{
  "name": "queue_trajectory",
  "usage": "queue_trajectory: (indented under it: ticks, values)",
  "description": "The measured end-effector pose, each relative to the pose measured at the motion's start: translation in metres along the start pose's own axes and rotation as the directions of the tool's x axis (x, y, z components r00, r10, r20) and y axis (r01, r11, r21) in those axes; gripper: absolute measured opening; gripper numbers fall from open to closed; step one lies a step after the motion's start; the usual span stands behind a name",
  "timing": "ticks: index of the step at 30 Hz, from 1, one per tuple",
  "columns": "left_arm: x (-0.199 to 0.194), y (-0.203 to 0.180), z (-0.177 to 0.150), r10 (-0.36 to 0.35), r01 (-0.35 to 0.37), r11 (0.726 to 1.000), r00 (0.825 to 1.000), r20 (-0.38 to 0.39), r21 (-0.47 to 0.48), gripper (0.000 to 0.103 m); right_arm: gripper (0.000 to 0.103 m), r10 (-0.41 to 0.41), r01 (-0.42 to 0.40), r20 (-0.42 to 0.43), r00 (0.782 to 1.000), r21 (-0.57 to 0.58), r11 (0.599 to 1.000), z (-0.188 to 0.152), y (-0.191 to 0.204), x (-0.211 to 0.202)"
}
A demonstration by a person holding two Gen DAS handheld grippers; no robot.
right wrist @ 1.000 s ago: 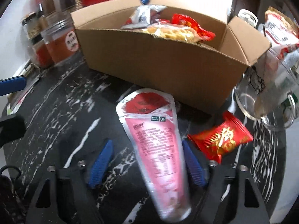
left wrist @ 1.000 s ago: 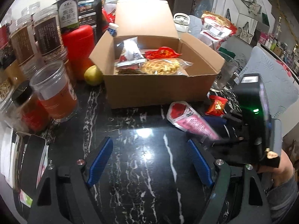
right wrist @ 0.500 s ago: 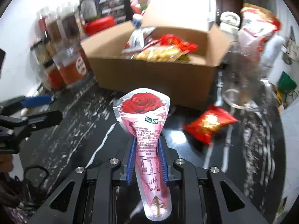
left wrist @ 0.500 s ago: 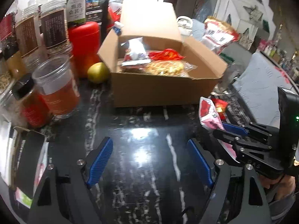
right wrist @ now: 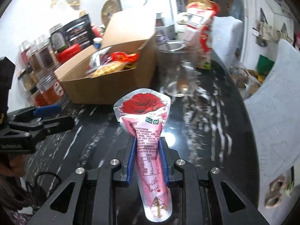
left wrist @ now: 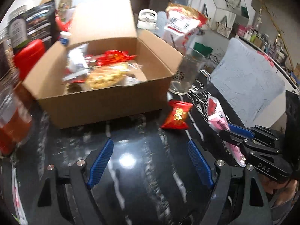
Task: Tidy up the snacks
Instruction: 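Grasp the small red candy packet with the left tool while the right tool lifts the pink pouch, then carry the red candy packet and pink pouch with both tools over the box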
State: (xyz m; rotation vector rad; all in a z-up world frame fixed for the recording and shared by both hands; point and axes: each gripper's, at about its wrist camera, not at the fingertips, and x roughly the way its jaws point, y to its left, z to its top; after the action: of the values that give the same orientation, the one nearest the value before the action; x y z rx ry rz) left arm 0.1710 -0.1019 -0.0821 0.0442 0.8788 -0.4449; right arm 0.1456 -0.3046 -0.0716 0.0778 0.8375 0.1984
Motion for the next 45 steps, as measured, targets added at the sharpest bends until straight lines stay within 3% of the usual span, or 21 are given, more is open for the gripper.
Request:
queue_trajectory:
  ticks: [4, 17, 21, 22, 24, 25, 27, 29, 35, 45]
  values:
    - [0.018, -0.013, 0.010, 0.001, -0.001, 1.000, 1.000, -0.004, 0.026, 0.082, 0.024, -0.017, 0.017, 0.006, 1.000, 0.051, 0.999, 0.003, -0.023, 0.002]
    - [0.092, -0.041, 0.033, -0.081, 0.093, 0.990, 0.990, -0.116, 0.108, 0.082, 0.024, 0.001, -0.003, 0.017, 1.000, 0.164, 0.986, 0.013, -0.063, 0.019]
    - [0.099, -0.047, 0.034, -0.100, 0.111, 0.987, 0.990, -0.099, 0.115, 0.081, 0.024, 0.004, -0.005, 0.010, 1.000, 0.181, 0.983, 0.015, -0.070, 0.022]
    - [0.101, -0.049, 0.035, -0.086, 0.098, 0.987, 0.992, -0.097, 0.126, 0.080, 0.024, 0.005, -0.006, 0.007, 1.000, 0.187, 0.982, 0.015, -0.072, 0.024]
    - [0.107, -0.051, 0.038, -0.051, 0.065, 0.989, 0.993, -0.103, 0.135, 0.063, 0.024, 0.012, -0.013, 0.007, 1.000, 0.195, 0.981, 0.016, -0.075, 0.025]
    - [0.110, -0.051, 0.038, -0.041, 0.055, 0.989, 0.993, -0.107, 0.134, 0.061, 0.024, 0.011, -0.012, 0.009, 1.000, 0.197, 0.980, 0.016, -0.076, 0.025]
    - [0.117, -0.050, 0.038, -0.012, 0.028, 0.991, 0.993, -0.119, 0.132, 0.044, 0.024, 0.010, -0.012, 0.011, 1.000, 0.198, 0.980, 0.016, -0.076, 0.025]
    - [0.118, -0.051, 0.040, -0.008, 0.024, 0.989, 0.994, -0.109, 0.144, 0.035, 0.024, 0.007, -0.009, 0.009, 1.000, 0.199, 0.980, 0.016, -0.076, 0.025]
    - [0.108, -0.051, 0.034, -0.059, 0.073, 0.989, 0.992, -0.111, 0.126, 0.033, 0.024, -0.006, 0.003, 0.013, 1.000, 0.183, 0.983, 0.015, -0.068, 0.020]
    - [0.074, -0.047, 0.006, -0.051, 0.063, 0.991, 0.993, -0.106, 0.116, 0.033, 0.024, 0.019, -0.023, 0.027, 0.999, 0.163, 0.986, 0.002, -0.044, 0.002]
